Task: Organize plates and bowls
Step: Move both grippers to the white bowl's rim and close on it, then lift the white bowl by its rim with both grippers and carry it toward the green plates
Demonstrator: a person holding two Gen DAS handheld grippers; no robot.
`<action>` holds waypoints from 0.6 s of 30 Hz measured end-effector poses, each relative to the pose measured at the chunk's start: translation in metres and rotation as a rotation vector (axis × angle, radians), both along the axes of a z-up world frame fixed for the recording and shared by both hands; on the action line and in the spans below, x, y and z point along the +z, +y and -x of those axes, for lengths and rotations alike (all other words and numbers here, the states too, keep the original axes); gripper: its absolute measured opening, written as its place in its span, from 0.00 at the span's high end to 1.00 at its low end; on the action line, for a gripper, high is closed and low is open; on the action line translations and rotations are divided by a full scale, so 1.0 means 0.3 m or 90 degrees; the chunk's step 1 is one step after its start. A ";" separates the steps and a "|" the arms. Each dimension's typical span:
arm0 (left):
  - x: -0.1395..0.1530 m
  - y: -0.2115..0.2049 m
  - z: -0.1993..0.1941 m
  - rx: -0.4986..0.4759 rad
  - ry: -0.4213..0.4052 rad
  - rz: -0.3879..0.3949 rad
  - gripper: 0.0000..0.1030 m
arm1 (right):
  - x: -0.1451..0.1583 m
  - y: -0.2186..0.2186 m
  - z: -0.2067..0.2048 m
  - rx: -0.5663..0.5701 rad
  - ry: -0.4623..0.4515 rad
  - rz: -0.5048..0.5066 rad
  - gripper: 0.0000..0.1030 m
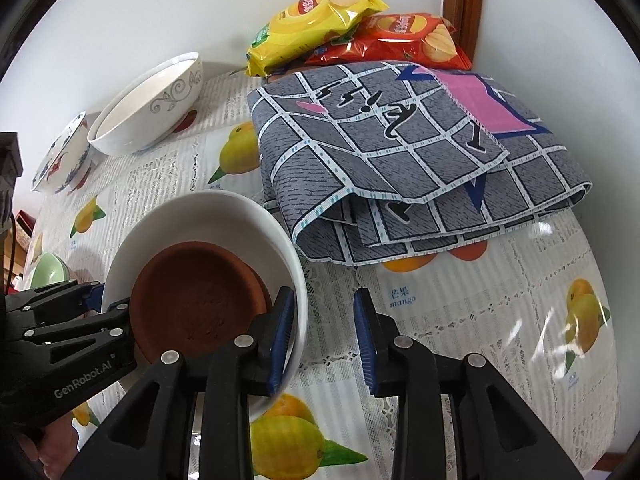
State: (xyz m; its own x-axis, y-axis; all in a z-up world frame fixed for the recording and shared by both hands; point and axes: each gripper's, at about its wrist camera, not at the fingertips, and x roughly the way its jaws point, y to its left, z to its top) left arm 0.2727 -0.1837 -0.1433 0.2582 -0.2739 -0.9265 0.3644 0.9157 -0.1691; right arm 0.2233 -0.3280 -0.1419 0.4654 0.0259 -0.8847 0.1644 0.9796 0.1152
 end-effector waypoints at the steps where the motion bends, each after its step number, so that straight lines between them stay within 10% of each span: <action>1: -0.001 0.001 0.000 0.002 0.001 0.003 0.72 | 0.001 0.003 0.001 0.003 -0.002 0.005 0.71; 18: -0.001 0.014 0.018 0.021 -0.015 0.012 0.72 | 0.003 0.014 -0.001 0.001 -0.007 0.007 0.75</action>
State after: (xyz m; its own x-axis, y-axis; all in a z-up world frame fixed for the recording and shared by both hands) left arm 0.2674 -0.1795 -0.1435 0.2898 -0.2820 -0.9146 0.3384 0.9241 -0.1777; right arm 0.2237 -0.3237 -0.1410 0.4753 0.0175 -0.8797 0.1617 0.9810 0.1069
